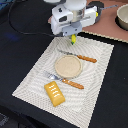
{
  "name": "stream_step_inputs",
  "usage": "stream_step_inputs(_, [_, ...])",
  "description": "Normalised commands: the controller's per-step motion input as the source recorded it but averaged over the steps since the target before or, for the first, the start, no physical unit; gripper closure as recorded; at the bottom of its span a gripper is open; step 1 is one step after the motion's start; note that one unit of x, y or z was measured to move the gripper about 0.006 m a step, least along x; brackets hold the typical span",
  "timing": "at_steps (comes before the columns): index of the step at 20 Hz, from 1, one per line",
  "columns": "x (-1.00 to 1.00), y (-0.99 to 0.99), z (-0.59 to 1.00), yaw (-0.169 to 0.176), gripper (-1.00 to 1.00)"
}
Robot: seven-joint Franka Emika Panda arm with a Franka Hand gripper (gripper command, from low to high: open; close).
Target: Interact with the objects in diverse but meaningful ways.
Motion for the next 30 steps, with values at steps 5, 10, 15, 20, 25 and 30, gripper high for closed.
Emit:
stream_step_inputs(5, [0.48, 0.31, -0.03, 0.0, -1.0])
stream_step_inputs(10, [0.22, 0.59, 0.48, 0.009, -1.0])
stream_step_inputs(15, [0.13, 0.52, 0.94, 0.008, -1.0])
stream_step_inputs(20, [0.03, 0.29, 0.81, 0.014, -1.0])
stream_step_inputs(25, [0.03, 0.19, 0.3, 0.049, -1.0])
stream_step_inputs(30, [0.07, 0.26, 0.19, 0.036, -1.0])
